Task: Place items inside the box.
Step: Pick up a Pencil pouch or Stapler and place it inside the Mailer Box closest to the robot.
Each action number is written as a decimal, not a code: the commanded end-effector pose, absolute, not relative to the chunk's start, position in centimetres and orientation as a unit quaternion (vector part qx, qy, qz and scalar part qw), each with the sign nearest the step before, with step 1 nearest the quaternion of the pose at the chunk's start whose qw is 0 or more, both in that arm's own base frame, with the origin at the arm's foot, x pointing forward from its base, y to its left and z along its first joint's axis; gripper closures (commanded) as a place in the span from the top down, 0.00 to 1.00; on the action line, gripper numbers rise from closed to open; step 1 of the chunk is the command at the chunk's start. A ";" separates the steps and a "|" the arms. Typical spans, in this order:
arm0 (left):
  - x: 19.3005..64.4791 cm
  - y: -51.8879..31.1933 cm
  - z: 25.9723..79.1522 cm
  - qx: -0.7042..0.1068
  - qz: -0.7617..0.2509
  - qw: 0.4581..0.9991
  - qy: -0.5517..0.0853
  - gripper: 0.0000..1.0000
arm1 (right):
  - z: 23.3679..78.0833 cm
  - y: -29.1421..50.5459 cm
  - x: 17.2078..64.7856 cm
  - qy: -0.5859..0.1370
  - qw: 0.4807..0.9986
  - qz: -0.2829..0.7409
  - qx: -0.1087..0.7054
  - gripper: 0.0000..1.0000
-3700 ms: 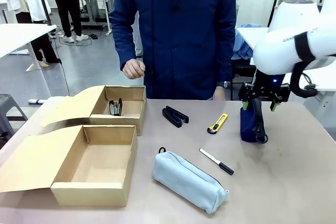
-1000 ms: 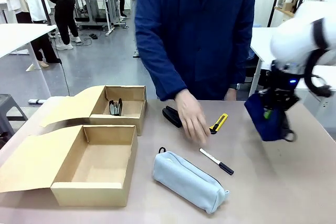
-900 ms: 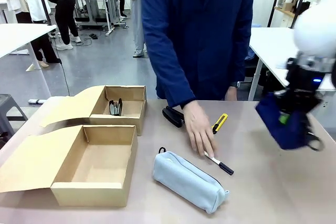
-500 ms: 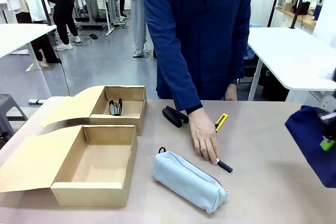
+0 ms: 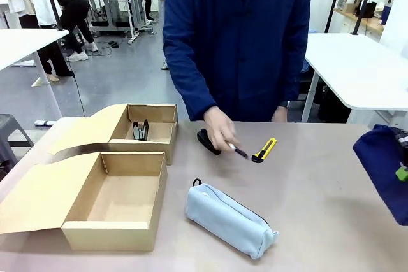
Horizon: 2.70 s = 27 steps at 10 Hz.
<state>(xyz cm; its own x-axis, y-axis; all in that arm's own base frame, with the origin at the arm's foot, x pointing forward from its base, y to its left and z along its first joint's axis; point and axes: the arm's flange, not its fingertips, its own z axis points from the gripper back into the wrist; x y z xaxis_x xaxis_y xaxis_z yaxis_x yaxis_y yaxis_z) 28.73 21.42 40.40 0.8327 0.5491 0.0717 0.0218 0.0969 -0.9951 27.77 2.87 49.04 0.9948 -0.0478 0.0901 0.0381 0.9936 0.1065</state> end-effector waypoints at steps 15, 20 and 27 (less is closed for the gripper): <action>28.6 21.3 40.4 -0.650 0.178 0.703 -0.229 1.00 | 50.1 53.5 30.6 0.076 0.966 0.109 0.220 0.07; 28.6 21.3 40.4 -0.650 0.178 0.703 -0.229 1.00 | 45.9 56.7 31.4 -0.017 0.983 0.004 0.183 0.07; 28.6 21.3 40.4 -0.650 0.178 0.703 -0.229 1.00 | 40.3 59.5 36.3 0.042 0.991 0.003 0.130 0.07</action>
<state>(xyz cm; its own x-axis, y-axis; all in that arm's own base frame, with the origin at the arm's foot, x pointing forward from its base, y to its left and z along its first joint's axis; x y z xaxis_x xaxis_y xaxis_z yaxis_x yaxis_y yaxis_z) 28.72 21.42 40.40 0.8330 0.5485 0.0721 0.0225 0.0966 -0.9951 35.99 57.94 39.74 0.9955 0.0402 -0.0862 -0.0126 0.9541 0.2993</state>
